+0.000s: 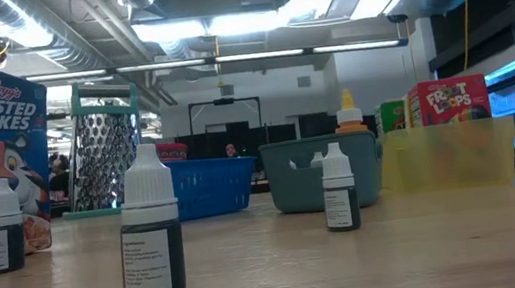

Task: Pick & Place Kitchen Items
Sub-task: Put the orange seasoning pack into the blue bin

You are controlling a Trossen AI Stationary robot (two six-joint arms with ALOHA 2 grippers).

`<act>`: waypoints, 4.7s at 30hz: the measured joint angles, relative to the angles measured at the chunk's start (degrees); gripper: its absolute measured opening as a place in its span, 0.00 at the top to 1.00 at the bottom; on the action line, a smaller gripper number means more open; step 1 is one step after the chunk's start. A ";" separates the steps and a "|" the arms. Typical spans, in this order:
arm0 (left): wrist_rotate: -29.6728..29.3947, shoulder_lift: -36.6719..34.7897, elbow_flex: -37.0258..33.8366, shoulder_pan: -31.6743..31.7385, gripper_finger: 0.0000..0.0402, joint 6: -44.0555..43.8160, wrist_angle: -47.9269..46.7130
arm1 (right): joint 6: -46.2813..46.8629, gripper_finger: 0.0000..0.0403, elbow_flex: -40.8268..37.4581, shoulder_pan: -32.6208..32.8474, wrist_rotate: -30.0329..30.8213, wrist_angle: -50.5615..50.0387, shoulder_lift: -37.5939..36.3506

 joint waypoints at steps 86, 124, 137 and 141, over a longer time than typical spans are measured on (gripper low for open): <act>-18.00 -8.26 36.42 6.29 0.80 46.63 -27.94 | -10.13 0.62 -0.02 3.39 -3.32 23.86 0.02; -73.85 -7.95 21.62 16.44 0.80 80.43 -14.12 | -26.75 0.51 -0.02 8.21 28.22 40.25 -0.17; -73.84 -7.95 21.62 17.38 0.80 78.99 -14.10 | -27.71 0.39 -0.02 4.26 21.92 42.81 -0.22; -73.83 -7.95 21.62 18.02 0.80 78.82 -13.96 | -29.72 0.43 -0.02 3.52 21.51 44.47 -0.22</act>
